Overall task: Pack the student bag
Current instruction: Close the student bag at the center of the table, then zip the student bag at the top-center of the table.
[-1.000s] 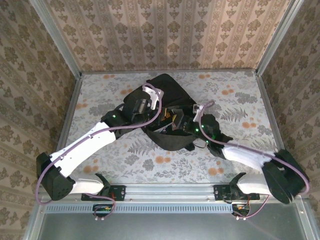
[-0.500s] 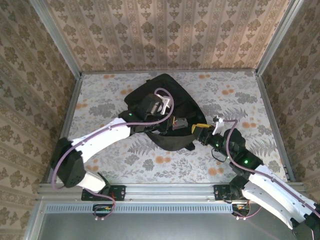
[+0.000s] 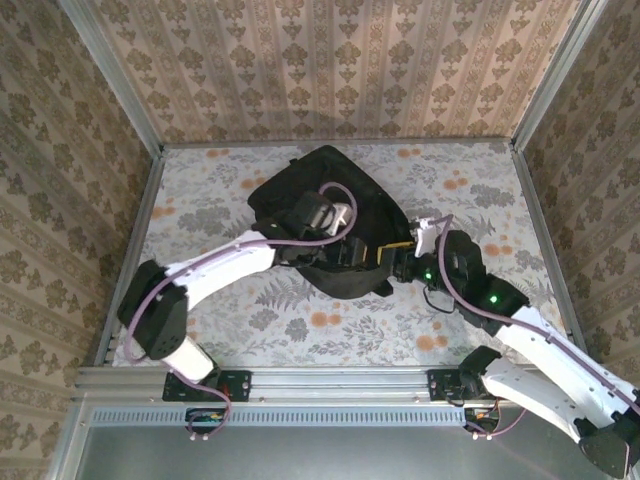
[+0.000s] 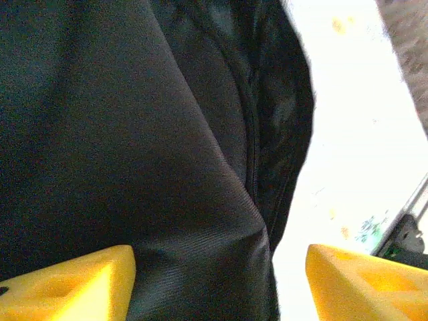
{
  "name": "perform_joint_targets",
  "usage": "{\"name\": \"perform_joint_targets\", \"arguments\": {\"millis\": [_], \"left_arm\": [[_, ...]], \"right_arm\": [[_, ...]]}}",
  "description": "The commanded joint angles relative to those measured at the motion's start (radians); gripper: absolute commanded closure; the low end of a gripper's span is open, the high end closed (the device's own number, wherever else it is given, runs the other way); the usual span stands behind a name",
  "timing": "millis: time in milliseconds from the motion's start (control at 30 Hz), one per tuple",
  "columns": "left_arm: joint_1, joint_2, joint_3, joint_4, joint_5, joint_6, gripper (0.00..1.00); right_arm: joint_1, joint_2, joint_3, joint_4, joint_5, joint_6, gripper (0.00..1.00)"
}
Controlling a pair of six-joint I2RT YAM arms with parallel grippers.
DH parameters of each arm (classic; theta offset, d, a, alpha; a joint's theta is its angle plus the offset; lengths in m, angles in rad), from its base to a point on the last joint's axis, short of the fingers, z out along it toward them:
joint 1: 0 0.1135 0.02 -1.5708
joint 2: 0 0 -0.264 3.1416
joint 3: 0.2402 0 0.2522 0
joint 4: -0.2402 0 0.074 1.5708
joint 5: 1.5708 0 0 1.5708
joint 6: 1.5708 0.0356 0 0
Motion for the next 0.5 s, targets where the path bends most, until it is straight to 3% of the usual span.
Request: {"name": "perform_joint_targets", "arguments": {"millis": [0, 267, 467], "left_arm": [[0.087, -0.174, -0.008, -0.031, 0.035, -0.011, 0.26], [0.378, -0.357, -0.096, -0.249, -0.062, -0.181, 0.27], [0.567, -0.317, -0.256, -0.214, -0.009, -0.336, 0.33]], "right_arm": [[0.005, 0.074, 0.074, -0.064, -0.041, -0.054, 0.70], [0.134, 0.407, 0.297, -0.168, 0.094, -0.181, 0.67], [0.232, 0.615, 0.480, -0.248, 0.131, -0.206, 0.65]]}}
